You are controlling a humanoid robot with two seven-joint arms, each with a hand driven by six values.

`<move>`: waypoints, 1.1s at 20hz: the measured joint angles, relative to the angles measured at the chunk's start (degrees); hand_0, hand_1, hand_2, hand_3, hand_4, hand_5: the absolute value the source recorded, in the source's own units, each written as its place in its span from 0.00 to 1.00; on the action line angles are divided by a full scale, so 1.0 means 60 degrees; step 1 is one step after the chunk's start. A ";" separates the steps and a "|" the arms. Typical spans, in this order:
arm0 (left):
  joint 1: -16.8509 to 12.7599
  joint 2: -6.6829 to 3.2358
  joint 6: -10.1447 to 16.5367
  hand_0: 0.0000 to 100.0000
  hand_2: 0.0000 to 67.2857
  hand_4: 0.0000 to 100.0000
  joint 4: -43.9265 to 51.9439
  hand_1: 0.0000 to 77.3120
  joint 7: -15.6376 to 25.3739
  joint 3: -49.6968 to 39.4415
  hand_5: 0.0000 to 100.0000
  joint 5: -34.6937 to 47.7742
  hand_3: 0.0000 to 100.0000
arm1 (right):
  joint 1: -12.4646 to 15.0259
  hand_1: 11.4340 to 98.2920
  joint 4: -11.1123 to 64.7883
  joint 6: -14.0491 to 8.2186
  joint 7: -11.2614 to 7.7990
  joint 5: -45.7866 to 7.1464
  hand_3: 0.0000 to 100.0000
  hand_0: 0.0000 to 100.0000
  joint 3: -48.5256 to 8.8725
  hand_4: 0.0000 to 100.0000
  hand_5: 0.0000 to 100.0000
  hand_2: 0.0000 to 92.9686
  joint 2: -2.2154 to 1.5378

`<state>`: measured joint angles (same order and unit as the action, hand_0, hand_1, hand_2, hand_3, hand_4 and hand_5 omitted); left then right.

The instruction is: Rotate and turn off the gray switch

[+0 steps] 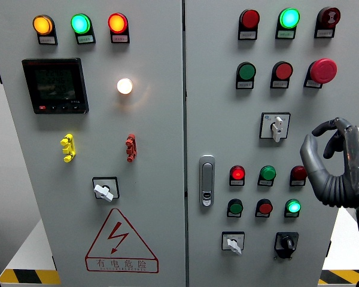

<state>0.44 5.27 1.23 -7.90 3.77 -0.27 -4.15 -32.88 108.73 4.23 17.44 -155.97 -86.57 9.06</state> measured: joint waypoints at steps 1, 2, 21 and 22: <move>0.0000 0.0000 -0.0001 0.00 0.19 0.09 0.0000 0.00 0.0000 0.0000 0.12 0.0000 0.18 | 0.0189 0.29 0.0254 -0.0010 -0.0229 0.0000 0.49 0.61 -0.0011 0.35 0.52 0.38 -0.0001; 0.0000 0.0000 -0.0001 0.00 0.19 0.09 0.0000 0.00 0.0000 0.0000 0.12 0.0000 0.18 | 0.0351 0.30 0.0493 -0.0020 -0.0479 -0.0003 0.47 0.60 -0.0034 0.33 0.48 0.37 -0.0001; 0.0000 0.0001 -0.0001 0.00 0.19 0.09 -0.0006 0.00 0.0008 0.0000 0.12 -0.0008 0.18 | 0.2140 0.39 0.1801 -0.1344 -0.1681 -0.0523 0.31 0.55 -0.0198 0.19 0.30 0.24 -0.0024; 0.0000 0.0001 -0.0001 0.00 0.19 0.09 -0.0006 0.00 0.0008 0.0001 0.12 -0.0008 0.18 | 0.2156 0.39 0.1802 -0.1354 -0.1747 -0.0540 0.31 0.55 -0.0179 0.19 0.30 0.24 -0.0023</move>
<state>0.44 5.27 1.23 -7.94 3.82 -0.26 -4.19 -19.94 119.54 -3.90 6.95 -159.21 -87.64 8.92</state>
